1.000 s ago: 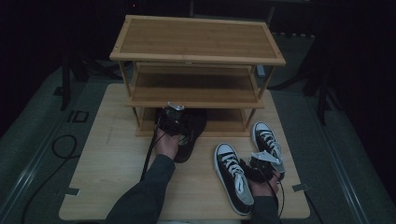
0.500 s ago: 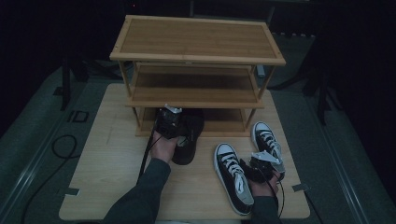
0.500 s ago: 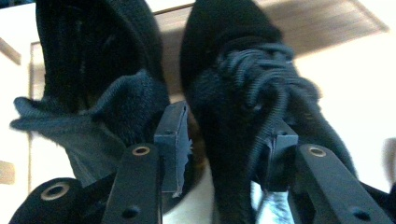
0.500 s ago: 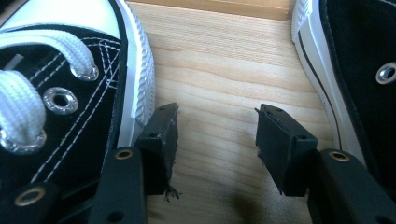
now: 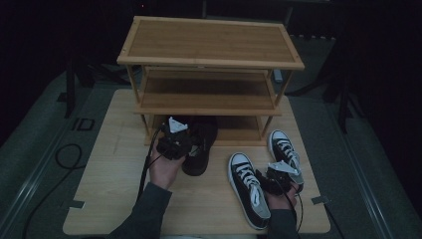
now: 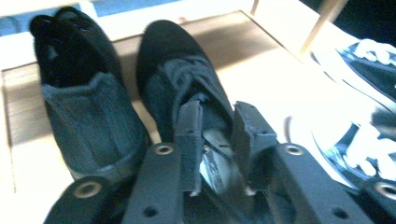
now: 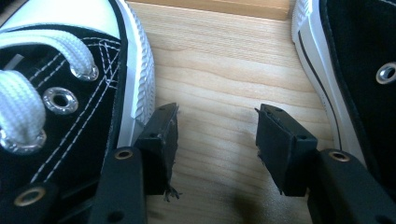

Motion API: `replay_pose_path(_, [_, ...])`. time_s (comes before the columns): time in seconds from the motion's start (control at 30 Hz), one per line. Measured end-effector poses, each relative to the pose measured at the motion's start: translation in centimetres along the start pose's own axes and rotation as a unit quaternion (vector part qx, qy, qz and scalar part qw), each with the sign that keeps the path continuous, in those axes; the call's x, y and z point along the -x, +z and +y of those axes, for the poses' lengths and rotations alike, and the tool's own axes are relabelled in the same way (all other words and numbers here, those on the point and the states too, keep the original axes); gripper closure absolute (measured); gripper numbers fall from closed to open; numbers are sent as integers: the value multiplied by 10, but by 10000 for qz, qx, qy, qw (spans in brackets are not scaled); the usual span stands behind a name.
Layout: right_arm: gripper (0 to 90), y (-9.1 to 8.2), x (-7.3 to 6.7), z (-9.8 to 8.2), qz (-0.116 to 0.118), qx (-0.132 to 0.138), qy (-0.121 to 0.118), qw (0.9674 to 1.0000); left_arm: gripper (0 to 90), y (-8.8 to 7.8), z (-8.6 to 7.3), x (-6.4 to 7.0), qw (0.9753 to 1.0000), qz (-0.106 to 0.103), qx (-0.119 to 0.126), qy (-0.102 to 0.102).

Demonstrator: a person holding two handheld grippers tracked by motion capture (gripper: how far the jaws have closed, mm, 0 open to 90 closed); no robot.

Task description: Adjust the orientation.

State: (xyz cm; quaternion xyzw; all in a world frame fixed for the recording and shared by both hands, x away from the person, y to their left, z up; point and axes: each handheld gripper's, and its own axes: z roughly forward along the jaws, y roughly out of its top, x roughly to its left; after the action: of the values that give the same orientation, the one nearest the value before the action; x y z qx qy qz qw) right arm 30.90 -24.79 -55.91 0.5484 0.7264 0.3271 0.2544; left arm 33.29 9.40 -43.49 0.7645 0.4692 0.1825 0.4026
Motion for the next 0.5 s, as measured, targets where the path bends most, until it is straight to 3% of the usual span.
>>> replay_pose_path(0.03, [484,0,0,0,2,4,-2,10000,839,-5,-4,0,9999,-127,-47,64])
replay_pose_path(0.1, [484,0,0,0,1,3,-4,10000,897,-9,-7,1,9997,-173,-100,166])
replay_pose_path(0.33, [484,0,0,0,4,-9,8,10000,899,-19,-21,4,9984,-293,-305,361])
replay_pose_path(0.5, [484,0,0,0,5,-7,26,10000,899,-14,-44,5,9967,-274,-584,492])
